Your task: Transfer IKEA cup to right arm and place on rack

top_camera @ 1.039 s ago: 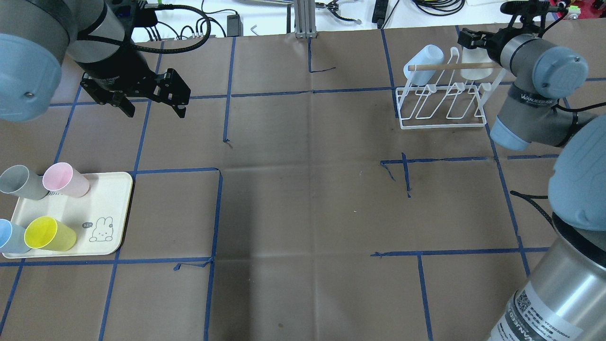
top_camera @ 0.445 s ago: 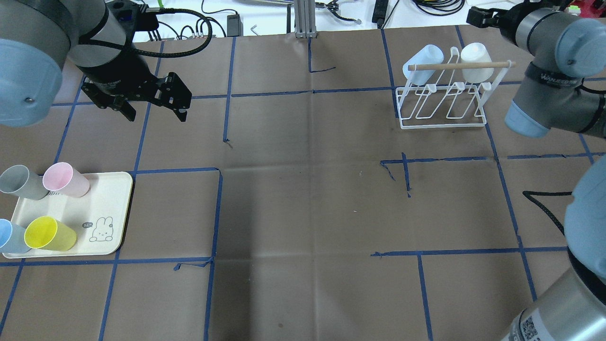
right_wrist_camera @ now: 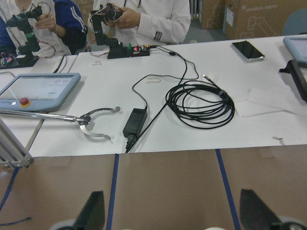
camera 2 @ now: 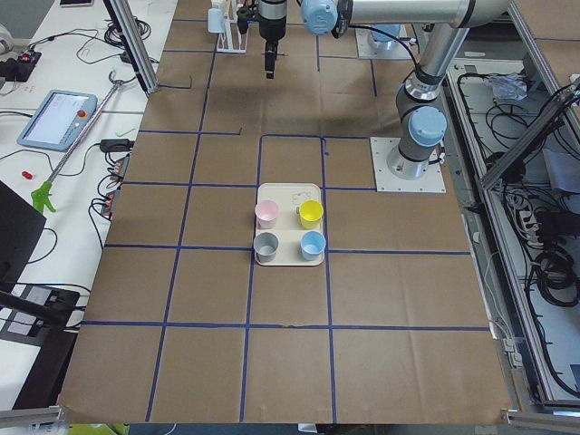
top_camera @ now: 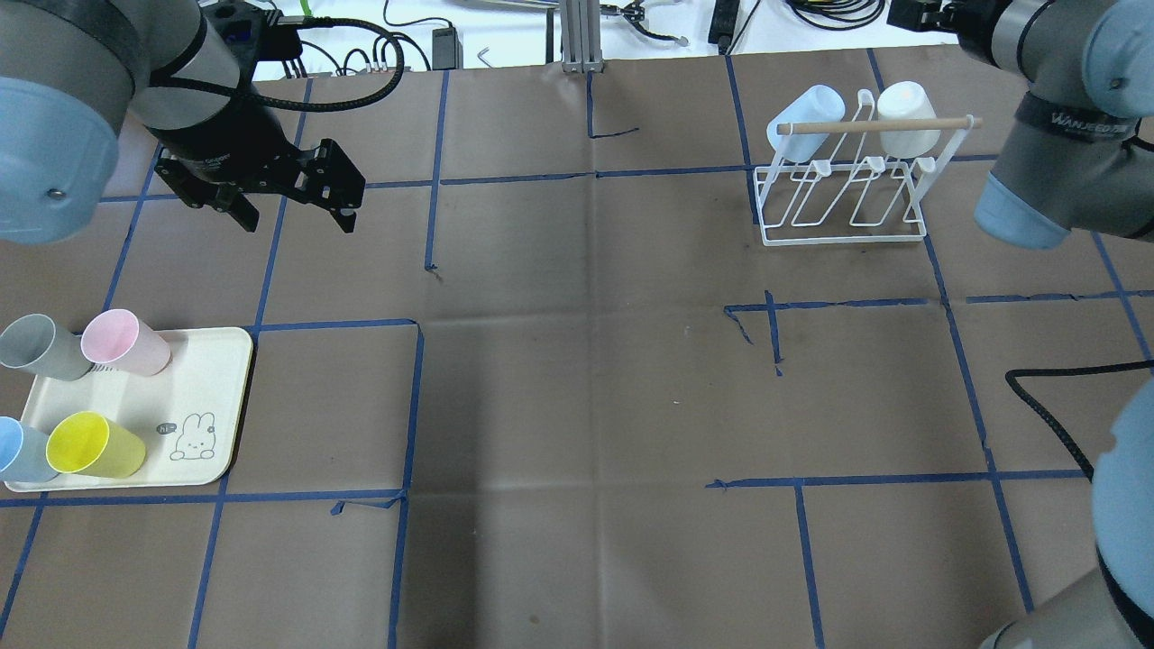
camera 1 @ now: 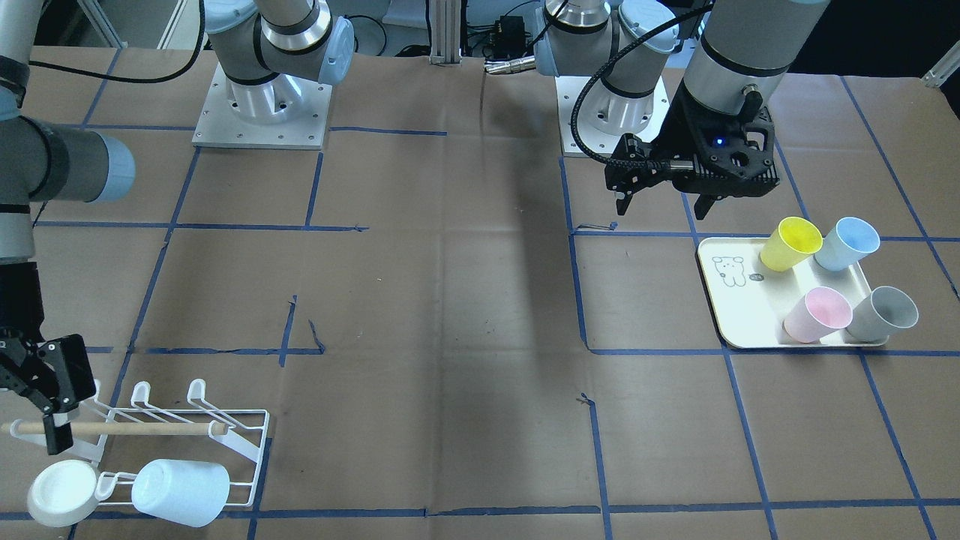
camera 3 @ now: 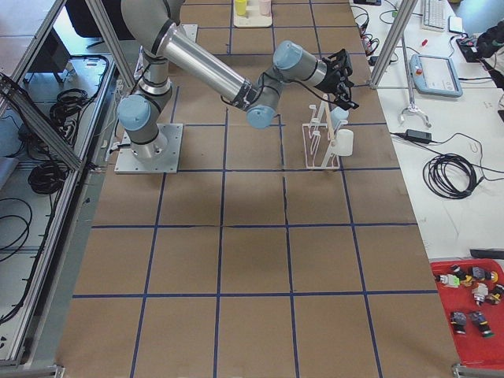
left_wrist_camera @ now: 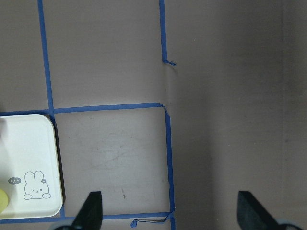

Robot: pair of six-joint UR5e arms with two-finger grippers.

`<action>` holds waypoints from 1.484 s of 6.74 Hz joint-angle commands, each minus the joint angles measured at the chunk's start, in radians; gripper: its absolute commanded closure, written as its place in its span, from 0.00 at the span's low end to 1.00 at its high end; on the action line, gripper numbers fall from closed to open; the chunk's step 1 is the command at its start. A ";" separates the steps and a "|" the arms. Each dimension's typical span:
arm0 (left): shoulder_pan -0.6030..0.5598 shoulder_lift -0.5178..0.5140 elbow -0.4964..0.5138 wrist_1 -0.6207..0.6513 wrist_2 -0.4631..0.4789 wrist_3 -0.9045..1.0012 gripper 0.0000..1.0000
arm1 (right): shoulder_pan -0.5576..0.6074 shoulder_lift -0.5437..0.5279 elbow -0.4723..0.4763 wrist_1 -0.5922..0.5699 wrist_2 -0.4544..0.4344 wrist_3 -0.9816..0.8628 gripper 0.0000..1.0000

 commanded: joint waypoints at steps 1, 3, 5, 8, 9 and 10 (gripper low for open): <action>0.000 -0.002 0.004 -0.001 0.000 0.000 0.01 | 0.072 -0.086 -0.003 0.231 -0.047 0.002 0.00; 0.000 -0.002 0.004 -0.001 -0.002 0.000 0.01 | 0.124 -0.183 -0.007 0.595 -0.085 0.002 0.00; 0.000 -0.002 0.004 -0.001 0.000 0.000 0.01 | 0.202 -0.269 -0.018 0.882 -0.127 0.008 0.00; -0.001 -0.002 0.004 -0.001 0.000 0.000 0.01 | 0.244 -0.307 -0.192 1.315 -0.239 0.171 0.00; 0.000 -0.002 0.004 -0.001 0.000 0.000 0.01 | 0.272 -0.338 -0.211 1.384 -0.253 0.254 0.00; -0.001 -0.002 0.004 -0.001 0.000 0.000 0.01 | 0.316 -0.375 -0.201 1.399 -0.267 0.264 0.00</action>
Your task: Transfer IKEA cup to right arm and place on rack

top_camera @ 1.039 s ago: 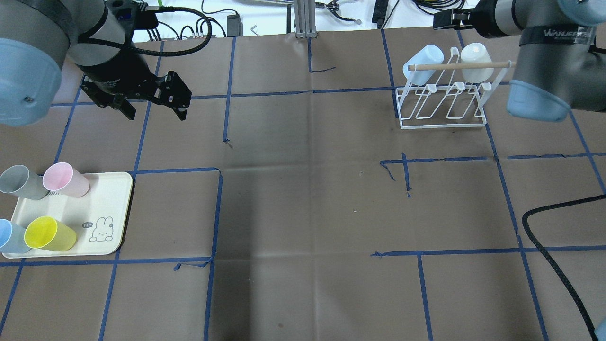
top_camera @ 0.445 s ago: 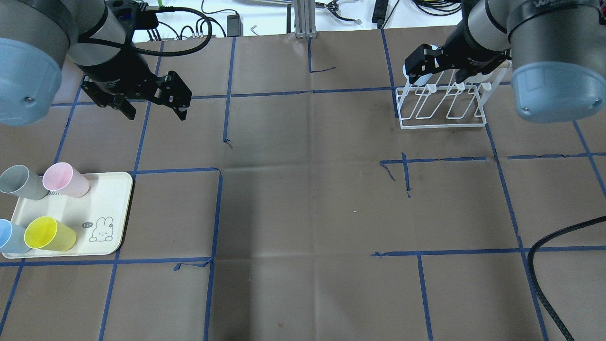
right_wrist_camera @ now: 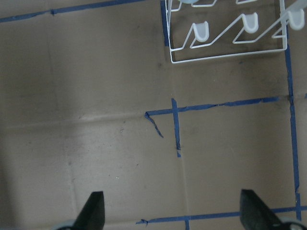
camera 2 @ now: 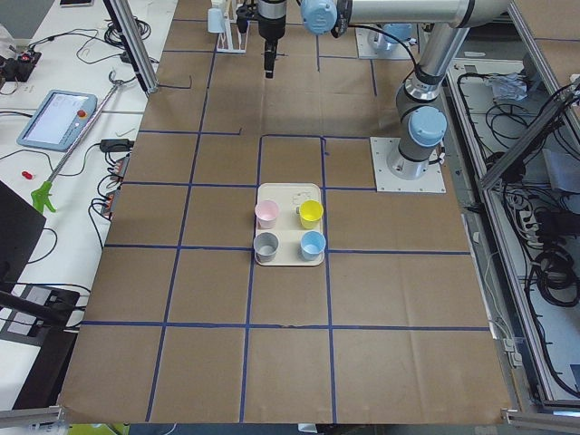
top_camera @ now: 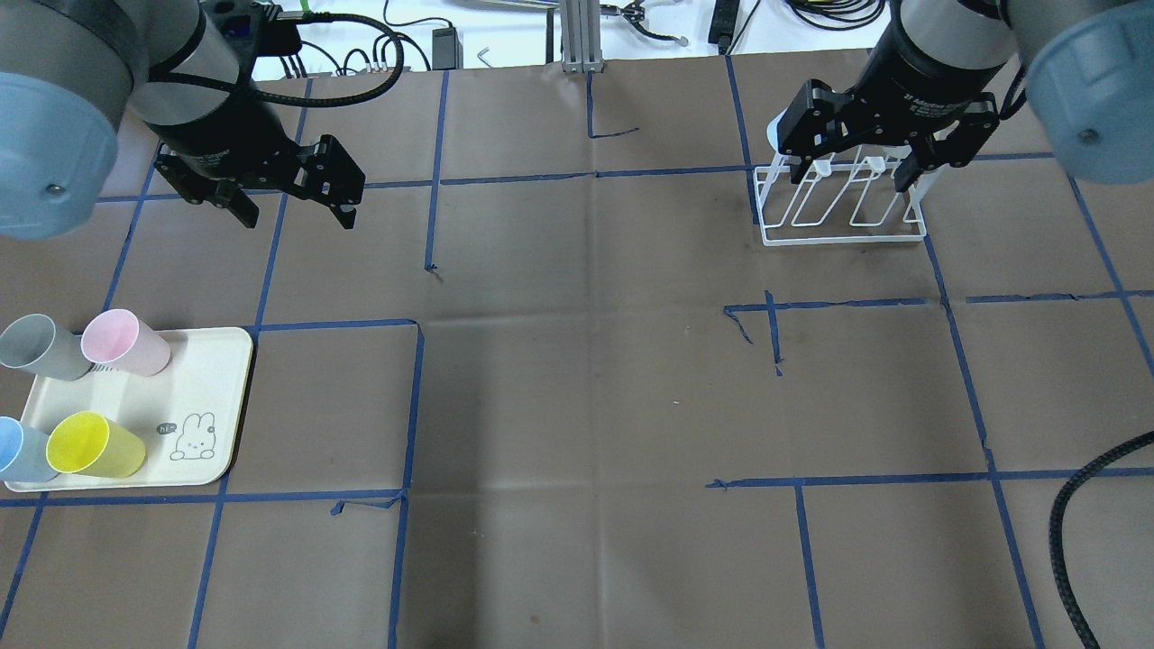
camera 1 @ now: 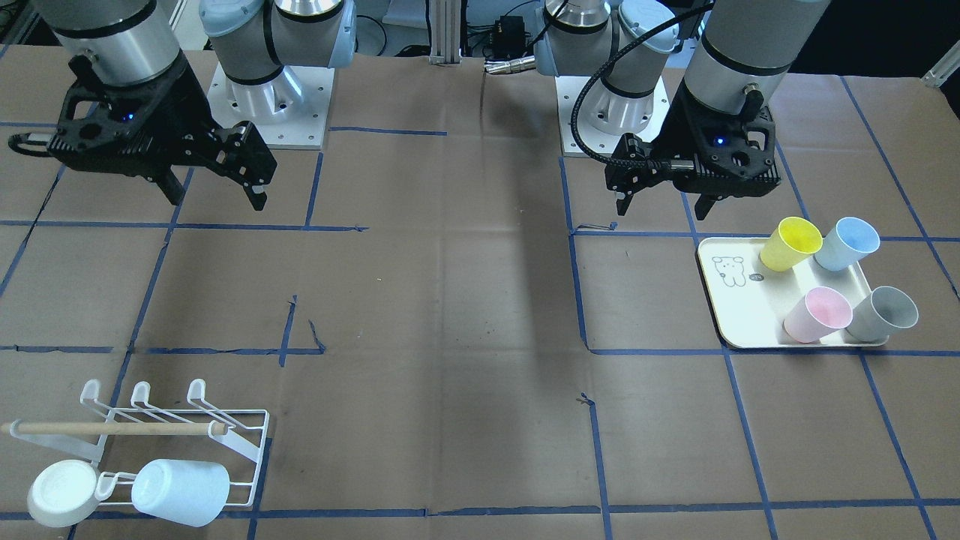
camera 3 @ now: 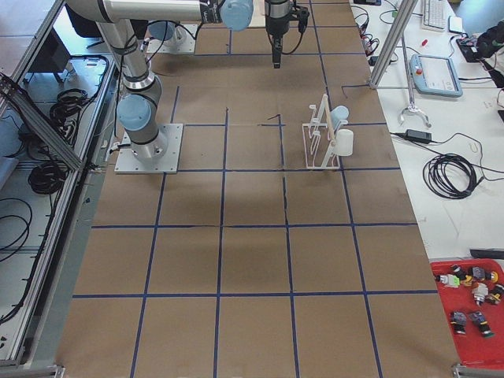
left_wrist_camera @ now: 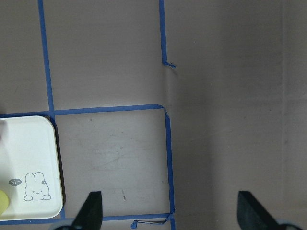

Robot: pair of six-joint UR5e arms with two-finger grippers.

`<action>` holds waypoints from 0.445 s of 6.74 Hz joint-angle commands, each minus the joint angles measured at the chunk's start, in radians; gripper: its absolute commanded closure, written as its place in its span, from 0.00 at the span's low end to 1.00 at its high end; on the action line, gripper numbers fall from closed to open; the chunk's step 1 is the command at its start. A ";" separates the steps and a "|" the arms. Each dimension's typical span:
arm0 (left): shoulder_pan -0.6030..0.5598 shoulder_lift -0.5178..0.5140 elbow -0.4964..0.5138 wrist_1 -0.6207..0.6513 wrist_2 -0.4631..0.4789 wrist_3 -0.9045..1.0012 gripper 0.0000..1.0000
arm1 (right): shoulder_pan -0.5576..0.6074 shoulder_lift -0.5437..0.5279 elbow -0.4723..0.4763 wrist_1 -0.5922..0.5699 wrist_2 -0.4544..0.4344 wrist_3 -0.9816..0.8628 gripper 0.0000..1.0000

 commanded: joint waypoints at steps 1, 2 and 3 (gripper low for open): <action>0.001 0.000 0.000 0.000 0.000 0.000 0.01 | 0.057 -0.057 0.018 0.051 -0.017 0.041 0.00; 0.001 0.000 0.000 0.000 0.000 0.000 0.01 | 0.057 -0.067 0.067 0.046 -0.026 0.039 0.00; 0.001 0.000 0.000 0.000 0.000 0.000 0.01 | 0.057 -0.086 0.107 0.028 -0.028 0.027 0.00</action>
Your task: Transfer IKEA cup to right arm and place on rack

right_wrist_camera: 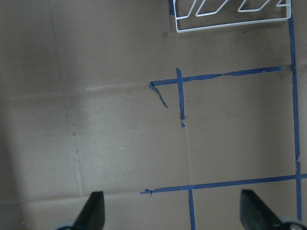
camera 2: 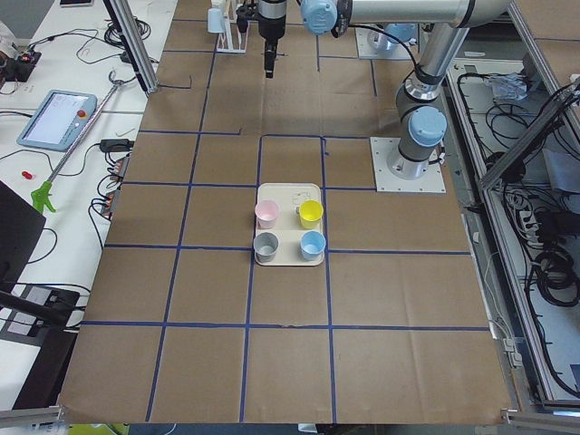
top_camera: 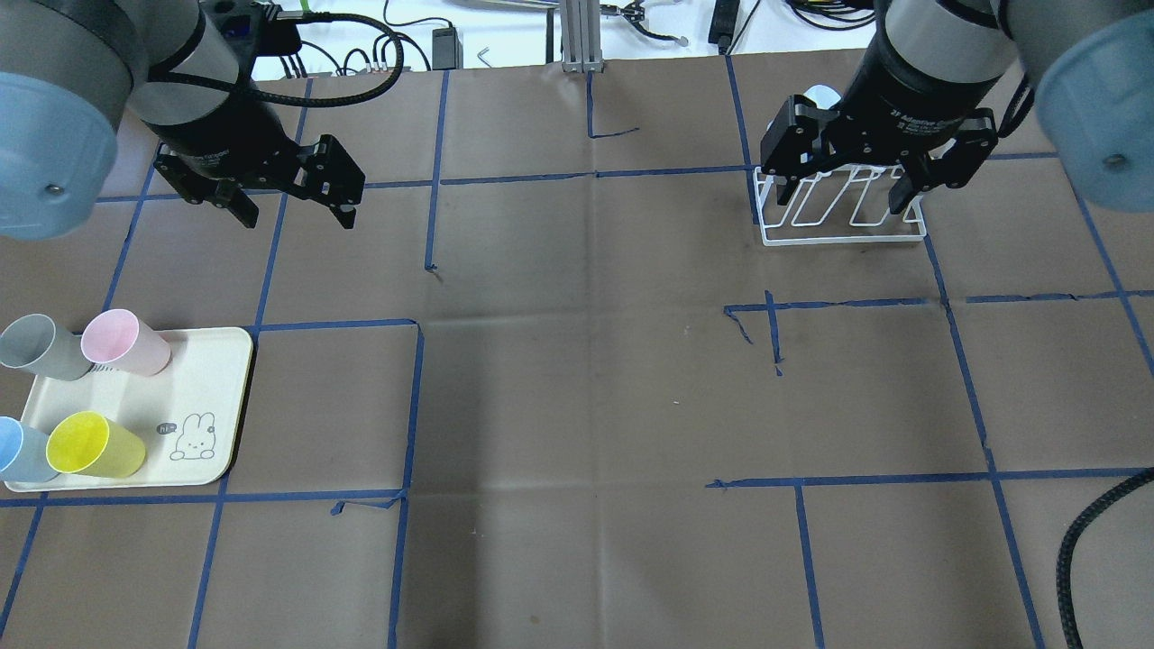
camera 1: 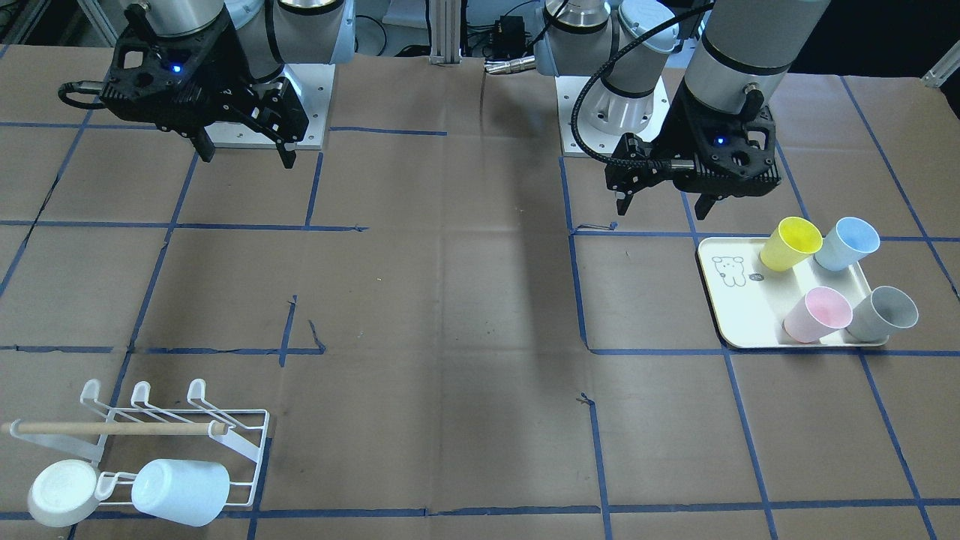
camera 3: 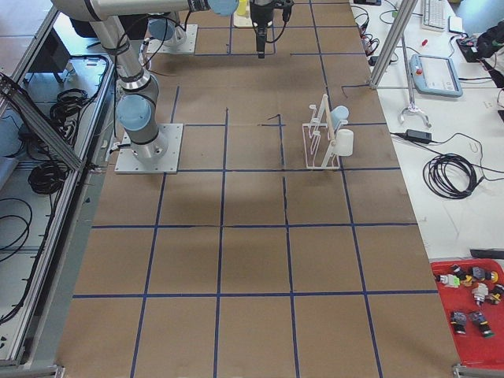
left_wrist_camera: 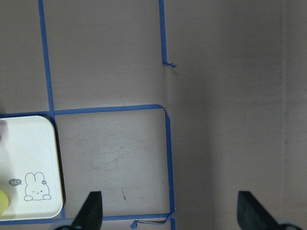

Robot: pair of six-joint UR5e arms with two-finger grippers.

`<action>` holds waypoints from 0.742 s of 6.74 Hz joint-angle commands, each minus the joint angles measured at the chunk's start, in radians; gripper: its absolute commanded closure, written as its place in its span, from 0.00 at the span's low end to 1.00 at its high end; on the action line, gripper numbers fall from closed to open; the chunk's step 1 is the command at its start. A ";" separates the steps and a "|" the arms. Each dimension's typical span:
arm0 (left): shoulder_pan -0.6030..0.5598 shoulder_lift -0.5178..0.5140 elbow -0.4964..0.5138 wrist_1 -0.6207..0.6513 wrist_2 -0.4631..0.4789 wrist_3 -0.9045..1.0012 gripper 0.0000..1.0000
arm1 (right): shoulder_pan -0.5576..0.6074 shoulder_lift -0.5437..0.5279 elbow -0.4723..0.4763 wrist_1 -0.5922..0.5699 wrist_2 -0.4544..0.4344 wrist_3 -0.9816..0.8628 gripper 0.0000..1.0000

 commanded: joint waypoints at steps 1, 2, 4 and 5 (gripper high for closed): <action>-0.001 0.000 0.000 0.000 0.000 0.000 0.01 | -0.001 -0.016 0.051 -0.017 -0.005 -0.012 0.00; -0.001 0.000 0.000 0.002 0.000 0.000 0.01 | -0.003 -0.014 0.047 -0.023 -0.005 -0.012 0.00; 0.000 0.000 0.000 0.003 -0.002 0.000 0.01 | -0.006 -0.017 0.051 -0.024 -0.003 -0.012 0.00; 0.000 0.000 0.000 0.002 -0.002 0.000 0.01 | -0.006 -0.020 0.051 -0.022 -0.005 -0.012 0.00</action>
